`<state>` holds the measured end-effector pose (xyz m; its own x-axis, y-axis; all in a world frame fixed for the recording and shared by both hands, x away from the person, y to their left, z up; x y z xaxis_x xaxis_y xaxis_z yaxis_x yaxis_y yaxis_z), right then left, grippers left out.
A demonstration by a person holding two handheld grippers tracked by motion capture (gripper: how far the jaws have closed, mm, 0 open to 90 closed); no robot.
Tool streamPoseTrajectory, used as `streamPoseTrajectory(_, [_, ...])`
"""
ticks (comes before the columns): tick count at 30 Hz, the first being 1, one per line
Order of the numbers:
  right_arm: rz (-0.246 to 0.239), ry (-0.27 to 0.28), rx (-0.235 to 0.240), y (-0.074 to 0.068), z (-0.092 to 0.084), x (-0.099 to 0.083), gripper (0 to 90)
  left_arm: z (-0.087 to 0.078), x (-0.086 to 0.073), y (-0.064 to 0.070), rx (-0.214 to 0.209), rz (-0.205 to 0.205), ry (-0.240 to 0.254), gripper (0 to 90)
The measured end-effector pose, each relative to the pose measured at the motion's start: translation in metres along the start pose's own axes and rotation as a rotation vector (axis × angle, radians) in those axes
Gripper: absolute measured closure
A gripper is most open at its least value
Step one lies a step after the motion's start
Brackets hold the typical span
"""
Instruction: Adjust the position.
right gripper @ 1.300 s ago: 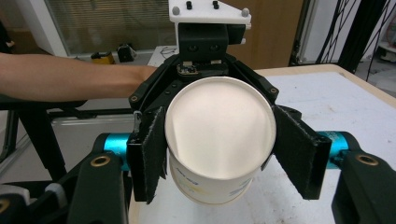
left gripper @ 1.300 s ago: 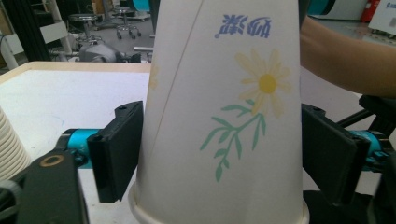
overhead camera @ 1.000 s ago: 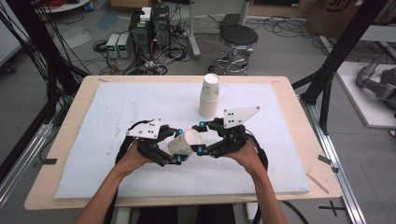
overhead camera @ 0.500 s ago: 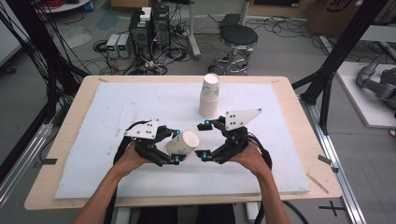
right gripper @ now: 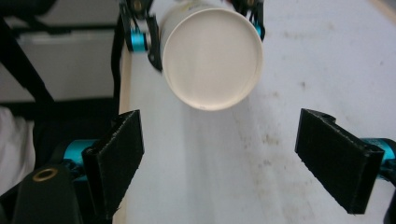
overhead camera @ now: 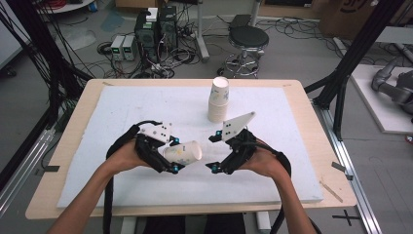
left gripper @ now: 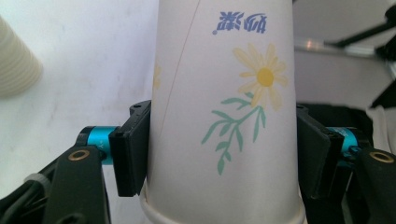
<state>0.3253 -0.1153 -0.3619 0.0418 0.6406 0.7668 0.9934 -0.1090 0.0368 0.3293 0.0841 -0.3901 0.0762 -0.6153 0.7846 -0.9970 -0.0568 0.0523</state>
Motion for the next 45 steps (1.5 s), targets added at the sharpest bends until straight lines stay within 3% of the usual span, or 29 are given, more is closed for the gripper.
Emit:
streamPoseTrajectory(1, [-0.01,-0.065,0.001,0.0,0.002,0.001,16.2,0.0,-0.001,0.001,-0.012,-0.004,-0.071,31.0])
streamPoseTrajectory(2, [-0.018,-0.095,-0.002,0.0,0.003,0.001,16.2,-0.001,-0.001,0.001,-0.008,0.0,-0.104,30.9])
streamPoseTrajectory(3, [-0.018,-0.095,-0.002,0.0,0.003,0.001,16.2,-0.001,-0.001,0.001,-0.008,0.0,-0.104,31.0])
streamPoseTrajectory(4, [-0.019,-0.145,-0.004,0.0,0.004,0.003,16.3,-0.002,0.0,0.001,-0.001,0.016,-0.154,31.0])
streamPoseTrajectory(10, [-0.04,-0.241,0.0,0.001,0.006,0.007,16.4,-0.003,0.006,0.0,0.016,0.02,-0.176,31.0])
streamPoseTrajectory(22, [-0.049,-0.285,0.029,0.002,0.022,0.012,18.7,0.005,0.018,0.001,0.014,0.042,-0.214,31.0])
streamPoseTrajectory(24, [-0.053,-0.286,0.035,0.001,0.025,0.014,18.7,0.008,0.019,0.003,0.015,0.022,-0.197,31.0])
streamPoseTrajectory(26, [-0.079,-0.273,0.047,0.001,0.028,0.016,18.7,0.01,0.02,0.002,0.011,0.033,-0.205,31.0])
streamPoseTrajectory(45, [-0.073,-0.26,0.066,-0.001,0.033,0.021,25.3,0.014,0.02,0.002,0.003,0.034,-0.211,31.0])
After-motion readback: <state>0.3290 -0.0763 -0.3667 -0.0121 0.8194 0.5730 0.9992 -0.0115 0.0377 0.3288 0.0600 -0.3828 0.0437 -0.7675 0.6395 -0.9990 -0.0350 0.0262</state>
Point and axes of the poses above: each handheld gripper's, and its own axes: z roughly forward along the jaws, x roughly out of its top, y roughly to its right, the point moved 5 cm from there along z, roughly forward along the jaws, and after that the axes turned 3 degrees about y, right-handed, at the moved point
